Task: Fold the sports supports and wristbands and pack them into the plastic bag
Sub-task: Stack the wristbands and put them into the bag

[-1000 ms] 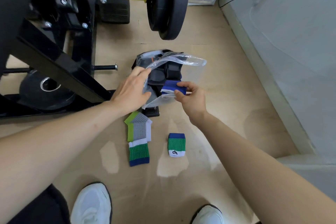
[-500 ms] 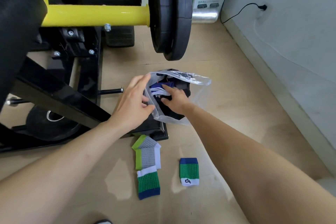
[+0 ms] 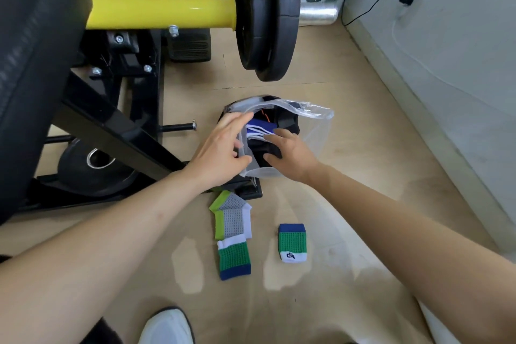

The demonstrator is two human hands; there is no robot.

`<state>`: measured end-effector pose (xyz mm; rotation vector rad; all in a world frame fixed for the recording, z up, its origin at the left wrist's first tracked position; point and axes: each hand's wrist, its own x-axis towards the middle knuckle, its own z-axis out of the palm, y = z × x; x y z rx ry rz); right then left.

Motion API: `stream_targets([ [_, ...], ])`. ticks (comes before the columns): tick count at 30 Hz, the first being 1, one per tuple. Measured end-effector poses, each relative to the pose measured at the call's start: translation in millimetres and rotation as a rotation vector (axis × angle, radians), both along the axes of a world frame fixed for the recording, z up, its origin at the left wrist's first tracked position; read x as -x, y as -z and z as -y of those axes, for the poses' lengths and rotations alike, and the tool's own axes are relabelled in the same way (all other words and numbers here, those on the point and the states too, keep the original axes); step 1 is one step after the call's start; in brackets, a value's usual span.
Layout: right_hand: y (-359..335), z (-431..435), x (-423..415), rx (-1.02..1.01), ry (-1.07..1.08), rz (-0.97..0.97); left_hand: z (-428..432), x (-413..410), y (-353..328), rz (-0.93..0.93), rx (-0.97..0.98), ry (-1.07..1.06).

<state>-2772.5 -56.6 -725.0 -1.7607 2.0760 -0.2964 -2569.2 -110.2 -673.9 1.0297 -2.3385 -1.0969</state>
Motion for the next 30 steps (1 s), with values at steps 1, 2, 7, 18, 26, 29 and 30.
stream_targets([
  [1, 0, -10, -1, 0.029, -0.008, 0.016, -2, 1, 0, 0.006, 0.002, 0.021],
  [2, -1, -21, -1, 0.059, -0.009, 0.029, -3, 2, 0, 0.014, 0.004, 0.040],
  [7, -1, -78, -8, 0.226, 0.047, 0.056, -16, -5, -4, 0.063, 0.101, 0.065],
  [18, 86, -146, -2, -0.392, 0.047, 0.037, -80, -37, 57, 0.390, 0.223, 0.260],
  [26, 124, -164, -5, -0.423, 0.035, -0.084, -97, -39, 129, 0.725, 0.063, 0.159],
  [29, 132, -169, -3, -0.378, 0.065, -0.029, -111, -41, 151, 0.796, 0.014, 0.050],
  [30, 132, -171, -3, -0.366, 0.075, 0.011, -117, -43, 158, 0.822, 0.012, 0.008],
])
